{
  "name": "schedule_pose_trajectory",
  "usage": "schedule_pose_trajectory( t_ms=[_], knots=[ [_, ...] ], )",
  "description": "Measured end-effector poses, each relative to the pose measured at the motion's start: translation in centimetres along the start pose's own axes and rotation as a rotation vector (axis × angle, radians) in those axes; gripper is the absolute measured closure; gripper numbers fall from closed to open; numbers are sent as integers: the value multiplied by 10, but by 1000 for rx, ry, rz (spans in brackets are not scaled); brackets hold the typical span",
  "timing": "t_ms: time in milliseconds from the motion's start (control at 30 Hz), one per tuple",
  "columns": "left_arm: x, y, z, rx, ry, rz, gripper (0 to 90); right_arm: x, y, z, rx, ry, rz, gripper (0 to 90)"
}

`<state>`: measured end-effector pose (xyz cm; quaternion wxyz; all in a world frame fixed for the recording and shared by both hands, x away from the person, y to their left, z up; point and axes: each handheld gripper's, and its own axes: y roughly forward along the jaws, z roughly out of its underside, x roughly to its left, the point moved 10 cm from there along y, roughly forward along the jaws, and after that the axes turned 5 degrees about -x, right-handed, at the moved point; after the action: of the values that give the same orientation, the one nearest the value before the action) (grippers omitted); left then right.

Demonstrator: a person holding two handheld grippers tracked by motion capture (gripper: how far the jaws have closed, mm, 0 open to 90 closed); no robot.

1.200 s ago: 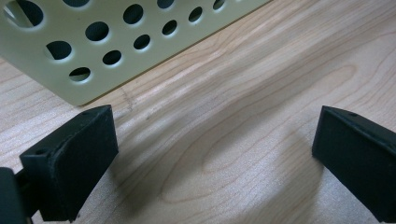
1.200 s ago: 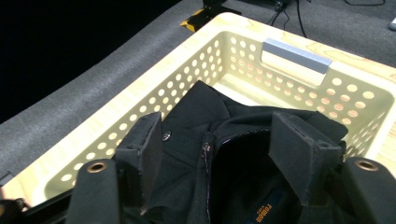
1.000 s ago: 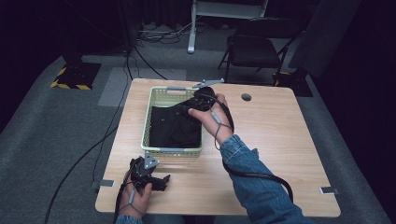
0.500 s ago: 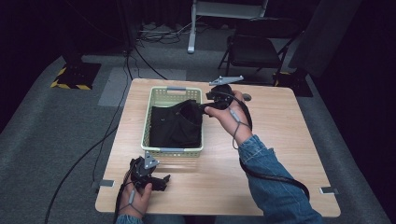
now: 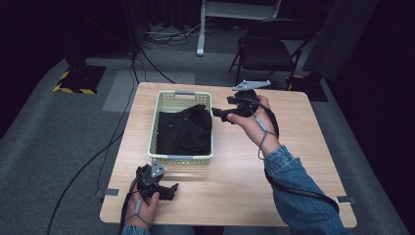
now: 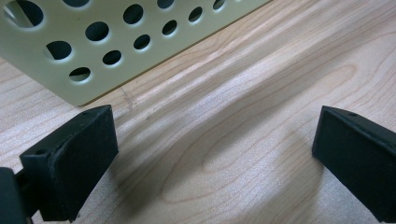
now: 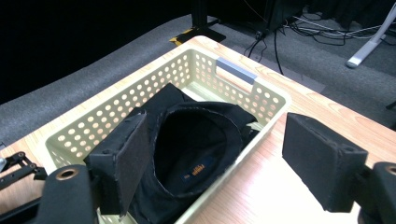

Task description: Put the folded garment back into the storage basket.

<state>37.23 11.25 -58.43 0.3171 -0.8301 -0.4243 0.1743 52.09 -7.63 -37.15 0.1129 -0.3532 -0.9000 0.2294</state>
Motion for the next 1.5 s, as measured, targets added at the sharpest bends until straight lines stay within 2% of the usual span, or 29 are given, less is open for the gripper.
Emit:
schedule_pose_trajectory(
  t_ms=[967,1400,1500],
  knots=[
    [0,0,0,0,0,0,2,-17,-42,7,-39,-4,17,222],
    [0,-1,1,1,-1,-1,3,-35,-64,17,-48,3,43,222],
    [0,0,0,0,0,-1,3,-36,-67,20,-46,5,35,221]
  ],
)
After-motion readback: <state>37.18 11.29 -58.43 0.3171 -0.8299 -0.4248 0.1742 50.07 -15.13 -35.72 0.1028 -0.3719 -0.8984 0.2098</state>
